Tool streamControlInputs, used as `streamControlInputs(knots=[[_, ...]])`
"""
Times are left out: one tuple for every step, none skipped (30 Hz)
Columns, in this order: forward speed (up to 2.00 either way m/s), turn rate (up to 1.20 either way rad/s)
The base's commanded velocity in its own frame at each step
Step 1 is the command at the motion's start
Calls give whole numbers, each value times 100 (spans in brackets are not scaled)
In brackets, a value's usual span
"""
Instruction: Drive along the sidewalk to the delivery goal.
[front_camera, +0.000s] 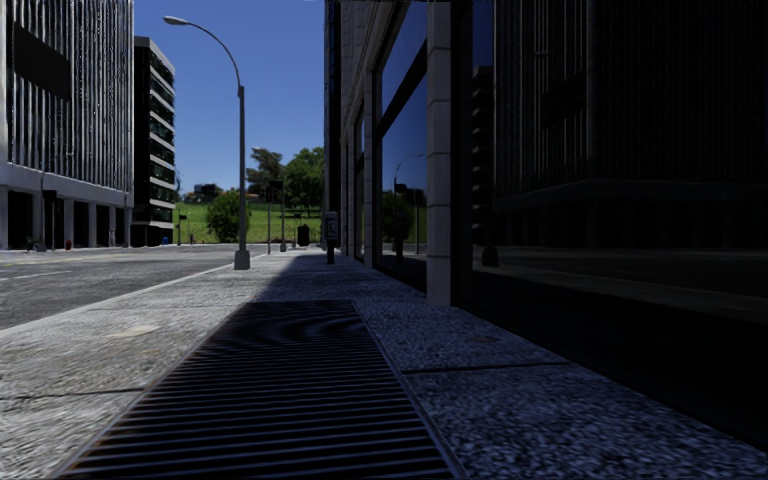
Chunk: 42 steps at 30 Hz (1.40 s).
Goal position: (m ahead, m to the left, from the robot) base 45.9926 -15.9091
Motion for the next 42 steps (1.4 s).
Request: streamControlInputs(knots=[[128, 64], [128, 64], [128, 64], [128, 64], [128, 64], [128, 64], [129, 64], [129, 64], [129, 64], [129, 64], [129, 64], [129, 64], [129, 63], [129, 51], [129, 51], [129, 29], [129, 0], [129, 0], [129, 0], [129, 0], [129, 0], [129, 0], [129, 0], [129, 0], [129, 0], [129, 0], [129, 0], [183, 0], [200, 0], [200, 0], [200, 0], [200, 0], [200, 0], [200, 0], [200, 0], [200, 0], [200, 0], [200, 0], [200, 0], [200, 0], [200, 0], [200, 0]])
